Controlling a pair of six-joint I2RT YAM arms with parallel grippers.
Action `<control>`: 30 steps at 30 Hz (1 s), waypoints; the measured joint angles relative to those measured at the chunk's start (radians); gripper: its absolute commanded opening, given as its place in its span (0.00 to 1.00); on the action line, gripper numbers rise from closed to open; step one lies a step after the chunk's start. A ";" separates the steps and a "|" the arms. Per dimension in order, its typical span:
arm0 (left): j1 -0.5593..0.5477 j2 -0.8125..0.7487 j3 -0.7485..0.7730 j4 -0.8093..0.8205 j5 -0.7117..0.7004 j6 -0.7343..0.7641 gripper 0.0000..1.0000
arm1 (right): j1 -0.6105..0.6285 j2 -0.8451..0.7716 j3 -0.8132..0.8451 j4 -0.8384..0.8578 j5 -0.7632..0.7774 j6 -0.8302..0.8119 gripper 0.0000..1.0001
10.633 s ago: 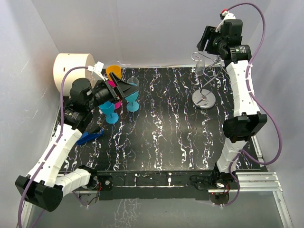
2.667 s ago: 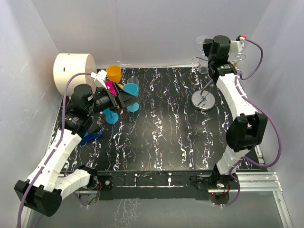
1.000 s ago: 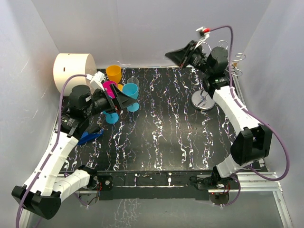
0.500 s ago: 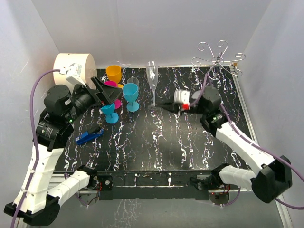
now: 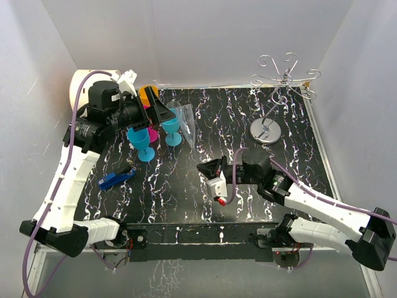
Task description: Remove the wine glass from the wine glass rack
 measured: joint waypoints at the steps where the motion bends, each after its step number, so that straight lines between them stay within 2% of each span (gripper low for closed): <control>1: 0.000 0.005 0.013 -0.017 0.002 0.005 0.89 | 0.014 0.000 -0.001 -0.006 0.032 -0.035 0.00; 11: 0.006 0.037 0.176 -0.121 -0.006 0.073 0.74 | 0.148 -0.034 -0.093 -0.032 0.303 -0.320 0.00; 19: 0.008 0.101 0.183 -0.158 0.015 0.109 0.62 | 0.232 -0.061 -0.133 -0.026 0.468 -0.466 0.00; 30: 0.008 0.121 0.163 -0.171 0.090 0.137 0.45 | 0.270 -0.062 -0.148 0.006 0.578 -0.613 0.00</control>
